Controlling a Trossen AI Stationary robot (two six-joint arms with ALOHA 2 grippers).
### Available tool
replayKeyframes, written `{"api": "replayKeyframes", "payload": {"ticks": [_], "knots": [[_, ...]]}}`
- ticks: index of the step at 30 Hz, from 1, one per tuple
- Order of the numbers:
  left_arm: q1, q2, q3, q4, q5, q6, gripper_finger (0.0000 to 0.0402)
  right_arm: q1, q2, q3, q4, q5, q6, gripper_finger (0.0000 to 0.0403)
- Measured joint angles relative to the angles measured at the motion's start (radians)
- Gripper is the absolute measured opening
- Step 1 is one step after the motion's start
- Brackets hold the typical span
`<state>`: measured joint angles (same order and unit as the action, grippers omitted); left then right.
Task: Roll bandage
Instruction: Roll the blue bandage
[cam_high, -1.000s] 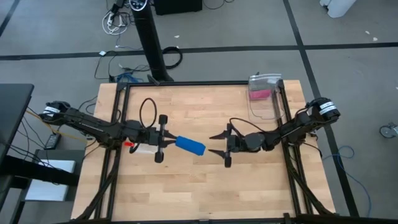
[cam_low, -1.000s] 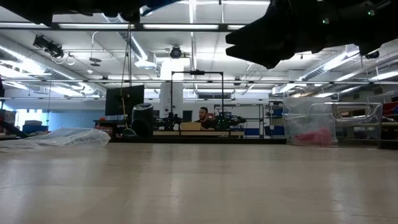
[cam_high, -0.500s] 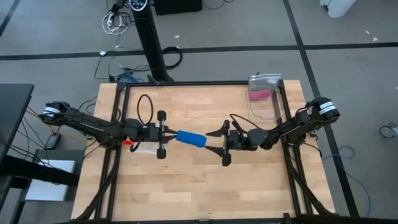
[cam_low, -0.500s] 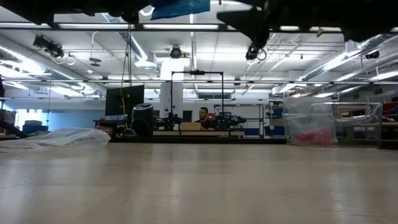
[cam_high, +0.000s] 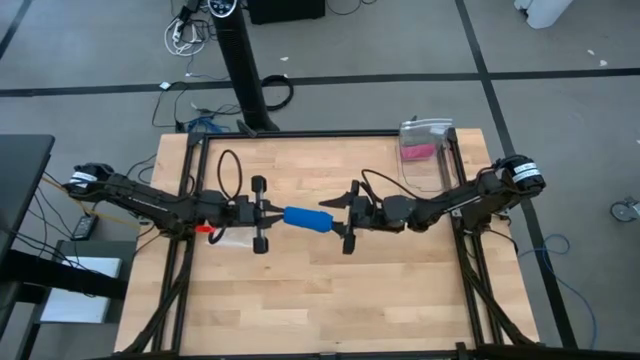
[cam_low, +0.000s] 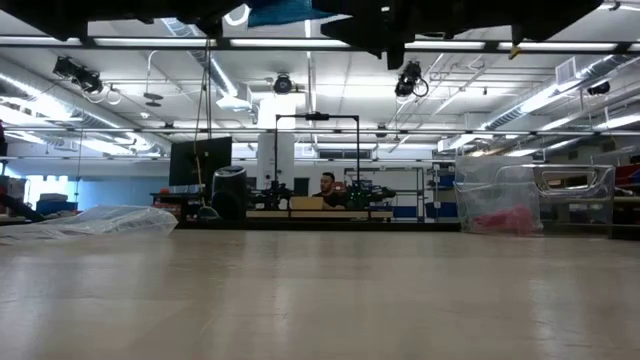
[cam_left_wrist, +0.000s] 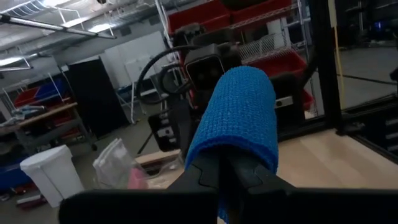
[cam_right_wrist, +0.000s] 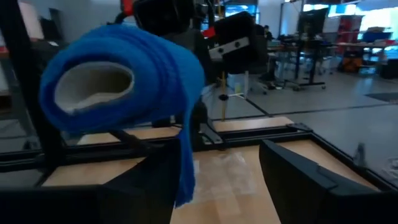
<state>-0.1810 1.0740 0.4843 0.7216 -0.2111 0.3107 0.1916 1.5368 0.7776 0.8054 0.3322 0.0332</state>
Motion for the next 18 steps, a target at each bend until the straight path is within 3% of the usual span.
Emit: {"api": "replayKeyframes", "payload": {"ticks": [7,14,18], "knots": [[0.0,0.0,0.0,0.035,0.001,0.002,0.0004,-0.019,0.047,0.011,0.062,-0.065,0.009,0.0158],[0.011,0.0,0.0,0.033,-0.003,0.002,0.0004,-0.019,0.12,0.048,0.142,-0.091,-0.035,0.0014],[0.011,0.0,0.0,0.037,-0.033,0.012,0.0004,-0.012,0.122,0.048,0.155,-0.094,-0.034,0.0009]]}}
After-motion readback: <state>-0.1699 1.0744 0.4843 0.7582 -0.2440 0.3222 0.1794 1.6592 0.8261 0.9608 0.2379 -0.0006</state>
